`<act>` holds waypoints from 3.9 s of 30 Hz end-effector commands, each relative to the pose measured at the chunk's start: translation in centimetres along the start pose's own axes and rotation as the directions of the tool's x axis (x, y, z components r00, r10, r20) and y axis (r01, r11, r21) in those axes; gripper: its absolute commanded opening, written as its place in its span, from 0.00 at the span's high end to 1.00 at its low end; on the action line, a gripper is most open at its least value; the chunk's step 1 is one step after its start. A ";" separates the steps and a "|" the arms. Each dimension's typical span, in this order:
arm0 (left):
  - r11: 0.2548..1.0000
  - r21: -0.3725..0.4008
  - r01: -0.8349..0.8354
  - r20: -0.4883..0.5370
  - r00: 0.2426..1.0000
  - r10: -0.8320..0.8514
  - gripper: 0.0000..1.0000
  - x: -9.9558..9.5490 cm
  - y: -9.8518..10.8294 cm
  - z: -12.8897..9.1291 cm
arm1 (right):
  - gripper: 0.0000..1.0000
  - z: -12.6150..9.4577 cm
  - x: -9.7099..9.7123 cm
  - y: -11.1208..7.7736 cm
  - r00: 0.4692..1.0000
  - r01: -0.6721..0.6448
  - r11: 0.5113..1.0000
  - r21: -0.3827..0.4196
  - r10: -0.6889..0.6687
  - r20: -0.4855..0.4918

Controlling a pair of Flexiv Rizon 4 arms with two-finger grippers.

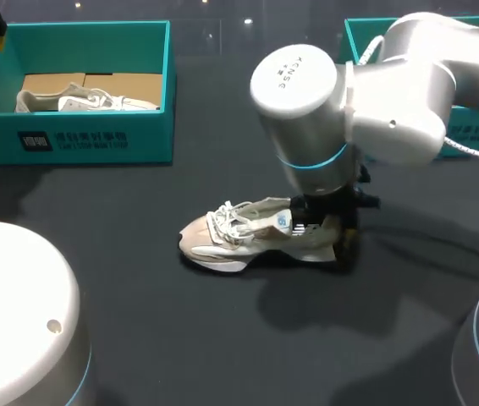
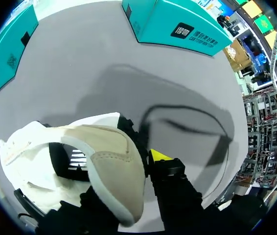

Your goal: Take the shoe out of the shoebox, open the shoe tongue, remove and reinsert the insole, then place the shoe into the shoebox

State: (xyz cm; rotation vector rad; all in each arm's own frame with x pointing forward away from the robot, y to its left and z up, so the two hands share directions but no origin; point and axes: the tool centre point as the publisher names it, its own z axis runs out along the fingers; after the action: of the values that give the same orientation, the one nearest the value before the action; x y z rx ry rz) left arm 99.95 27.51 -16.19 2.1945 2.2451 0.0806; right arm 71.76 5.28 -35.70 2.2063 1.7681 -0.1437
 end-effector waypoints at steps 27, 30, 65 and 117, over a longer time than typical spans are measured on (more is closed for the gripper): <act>1.000 -0.001 0.000 -0.002 1.000 0.000 0.00 0.0 -0.1 0.0 | 1.00 2.7 1.4 -0.7 0.990 0.078 0.994 0.072 -0.069 -0.121; 1.000 -0.001 0.000 -0.002 1.000 0.000 0.00 0.0 -0.1 0.0 | 1.00 2.5 1.5 -0.6 0.990 0.099 0.991 0.086 -0.089 -0.113; 1.000 -0.001 0.000 -0.002 1.000 0.000 0.00 0.0 -0.1 0.0 | 0.00 -0.7 0.5 -0.9 0.981 0.133 0.983 0.129 -0.112 -0.156; 1.000 -0.001 0.000 -0.002 1.000 0.000 0.00 0.0 -0.1 0.0 | 0.00 -5.0 -7.8 1.4 0.203 0.616 0.407 -0.674 -0.909 -0.364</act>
State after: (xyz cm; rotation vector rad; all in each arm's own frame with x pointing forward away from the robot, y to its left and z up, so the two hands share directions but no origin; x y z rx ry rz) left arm 99.95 27.51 -16.19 2.1945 2.2451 0.0806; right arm 70.99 0.15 -28.11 1.1515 2.8300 0.4844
